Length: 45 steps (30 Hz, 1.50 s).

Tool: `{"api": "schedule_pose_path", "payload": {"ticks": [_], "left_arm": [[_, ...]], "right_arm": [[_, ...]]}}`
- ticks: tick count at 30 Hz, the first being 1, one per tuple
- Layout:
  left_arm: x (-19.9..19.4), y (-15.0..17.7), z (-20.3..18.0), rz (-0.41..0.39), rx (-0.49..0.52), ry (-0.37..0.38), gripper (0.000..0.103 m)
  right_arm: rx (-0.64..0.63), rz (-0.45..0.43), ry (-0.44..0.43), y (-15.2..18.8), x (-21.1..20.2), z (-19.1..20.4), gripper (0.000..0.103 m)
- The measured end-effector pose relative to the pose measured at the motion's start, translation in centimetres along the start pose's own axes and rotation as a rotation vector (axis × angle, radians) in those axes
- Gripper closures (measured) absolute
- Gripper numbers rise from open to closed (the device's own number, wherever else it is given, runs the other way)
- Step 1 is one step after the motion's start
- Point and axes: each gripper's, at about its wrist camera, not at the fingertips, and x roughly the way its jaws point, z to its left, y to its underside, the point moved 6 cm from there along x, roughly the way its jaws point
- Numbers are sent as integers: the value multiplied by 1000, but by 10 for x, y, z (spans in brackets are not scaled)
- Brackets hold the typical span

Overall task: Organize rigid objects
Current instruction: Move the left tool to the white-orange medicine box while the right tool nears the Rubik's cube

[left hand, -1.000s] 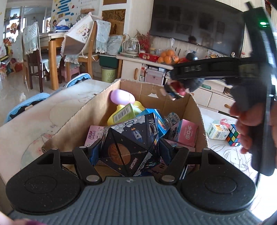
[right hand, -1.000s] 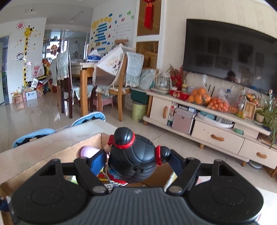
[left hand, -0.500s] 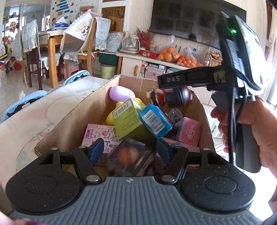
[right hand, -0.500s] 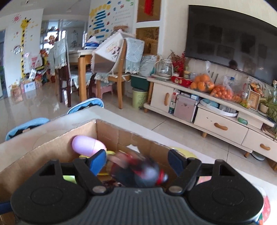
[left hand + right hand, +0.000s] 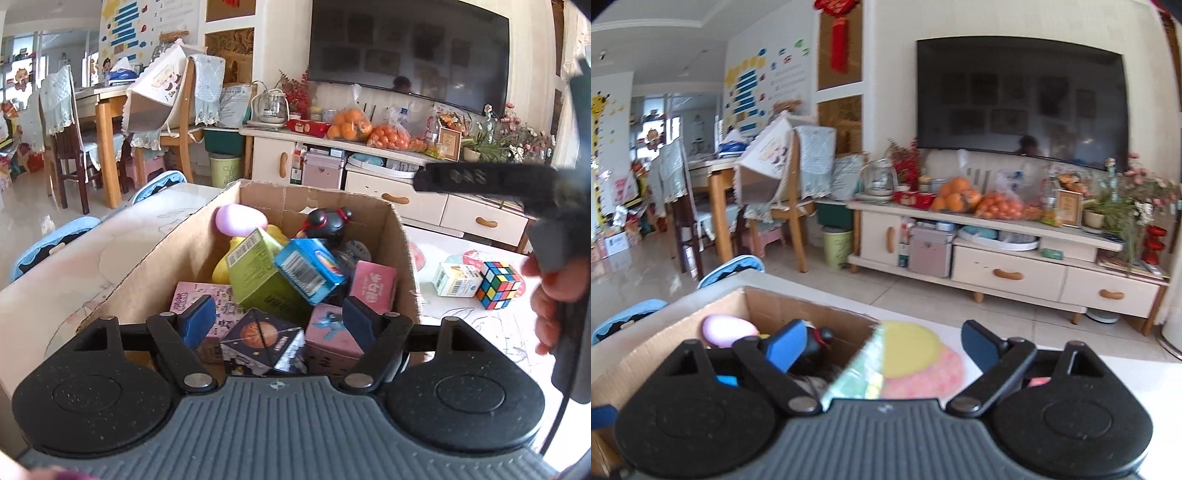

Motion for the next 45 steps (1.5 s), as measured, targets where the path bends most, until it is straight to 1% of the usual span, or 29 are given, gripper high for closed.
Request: {"api": "schedule_pose_path", "payload": {"ticks": [6, 11, 16, 22, 26, 30, 37, 40, 45], "left_arm": [[-4, 0, -9, -11, 16, 12, 9], [-7, 2, -15, -11, 29, 25, 6], [-7, 6, -25, -5, 54, 42, 5], [-8, 11, -41, -1, 91, 61, 5], [-3, 11, -50, 5, 112, 72, 5], [0, 11, -64, 2, 133, 89, 5], [13, 13, -95, 11, 175, 121, 4], [21, 15, -106, 10, 201, 122, 4], [36, 19, -121, 33, 211, 111, 4]], "right_arm": [[41, -19, 62, 14, -27, -28, 11], [37, -29, 118, 30, -47, -44, 11], [63, -19, 141, 50, -55, -61, 11], [96, 4, 167, 72, -57, -80, 11], [128, 16, 183, 87, -55, -93, 11], [129, 28, 204, 96, -50, -107, 11], [131, 80, 220, 116, -27, -129, 11], [130, 103, 222, 124, -15, -137, 11], [97, 126, 221, 123, 2, -143, 11]]}}
